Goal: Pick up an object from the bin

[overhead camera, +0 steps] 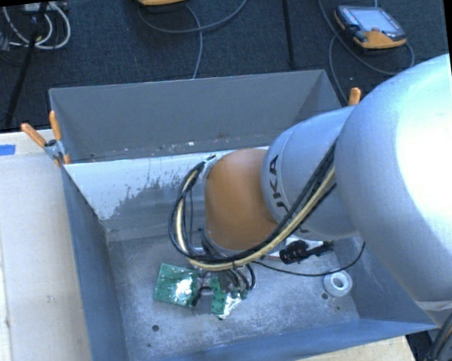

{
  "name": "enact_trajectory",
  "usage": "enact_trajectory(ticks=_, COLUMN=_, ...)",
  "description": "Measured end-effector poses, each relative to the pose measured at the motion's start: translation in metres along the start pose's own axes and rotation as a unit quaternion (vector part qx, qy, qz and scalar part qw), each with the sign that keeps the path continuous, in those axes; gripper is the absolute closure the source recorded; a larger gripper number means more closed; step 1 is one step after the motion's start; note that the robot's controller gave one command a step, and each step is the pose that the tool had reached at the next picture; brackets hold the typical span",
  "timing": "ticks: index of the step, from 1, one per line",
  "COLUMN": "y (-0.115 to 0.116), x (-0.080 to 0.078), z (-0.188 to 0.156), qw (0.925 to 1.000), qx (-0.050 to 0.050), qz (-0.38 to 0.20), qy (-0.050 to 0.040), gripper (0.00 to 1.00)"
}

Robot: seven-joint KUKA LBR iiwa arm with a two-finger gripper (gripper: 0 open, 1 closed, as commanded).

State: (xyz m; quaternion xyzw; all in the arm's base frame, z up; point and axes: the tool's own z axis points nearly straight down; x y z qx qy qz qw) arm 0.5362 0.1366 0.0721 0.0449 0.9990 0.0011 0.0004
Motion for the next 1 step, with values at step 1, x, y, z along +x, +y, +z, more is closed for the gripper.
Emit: enact_trajectory(ticks=1, y=0.0066, x=0.0009, z=-0.1302, qw=0.9996, qx=0.0, qz=-0.03, qy=-0.0033, gripper=1.0)
